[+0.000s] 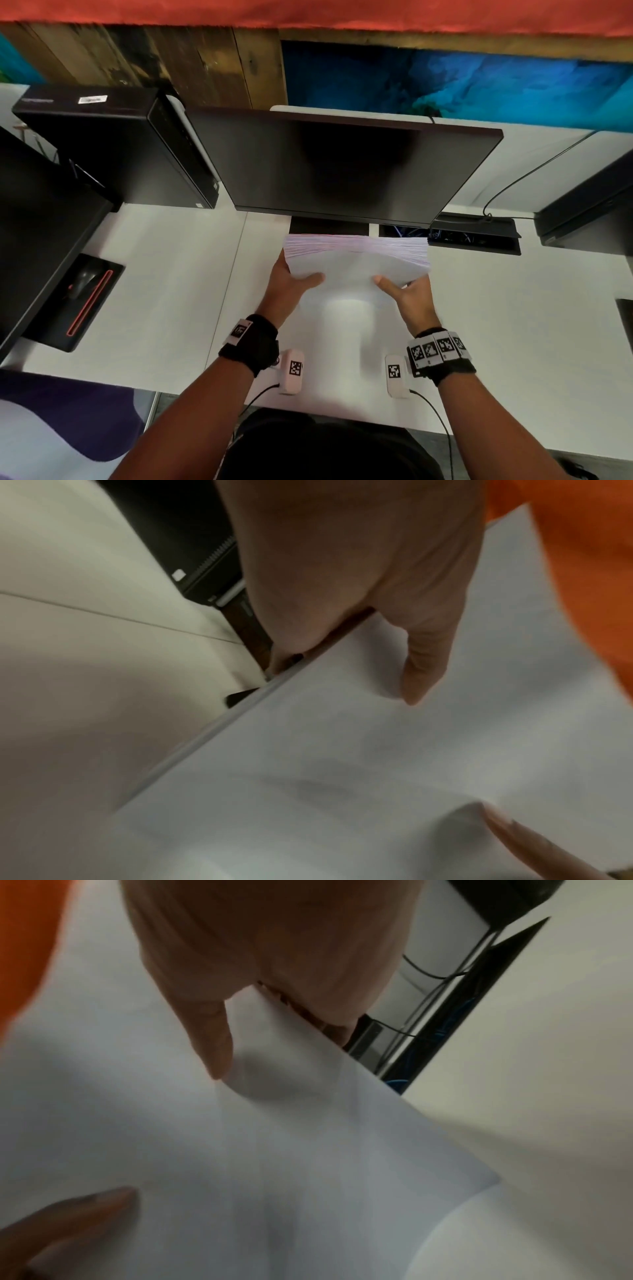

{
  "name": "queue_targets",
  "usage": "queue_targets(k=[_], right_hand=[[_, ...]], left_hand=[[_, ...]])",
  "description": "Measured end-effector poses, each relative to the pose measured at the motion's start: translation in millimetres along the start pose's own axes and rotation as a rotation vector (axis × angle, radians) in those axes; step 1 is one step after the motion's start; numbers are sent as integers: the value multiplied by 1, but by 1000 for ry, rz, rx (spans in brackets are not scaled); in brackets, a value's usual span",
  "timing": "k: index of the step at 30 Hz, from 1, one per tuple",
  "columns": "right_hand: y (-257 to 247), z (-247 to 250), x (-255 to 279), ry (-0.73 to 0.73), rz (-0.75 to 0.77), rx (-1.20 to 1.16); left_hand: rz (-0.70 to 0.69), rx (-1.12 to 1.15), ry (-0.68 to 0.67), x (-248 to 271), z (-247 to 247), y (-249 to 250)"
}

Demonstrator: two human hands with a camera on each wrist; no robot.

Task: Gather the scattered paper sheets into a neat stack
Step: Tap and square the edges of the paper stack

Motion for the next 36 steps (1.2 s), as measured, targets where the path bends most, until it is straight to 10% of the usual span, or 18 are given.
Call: queue_targets(k=[22, 36], right_hand=[[36, -13, -10, -22, -239, -80], [6, 4, -11, -70, -83, -5]], left_hand=[[137, 106, -74, -7, -13, -42], [2, 9, -108, -5, 0, -3]])
Point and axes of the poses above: each hand's wrist, its own x-axis away from the middle knuckle, its own z-axis out of the back of the hand, y = z × x, the point moved 3 cm from there along -x, towards the middle knuckle, and after that the axes turned 8 degrees about y, right-handed, at the moved point
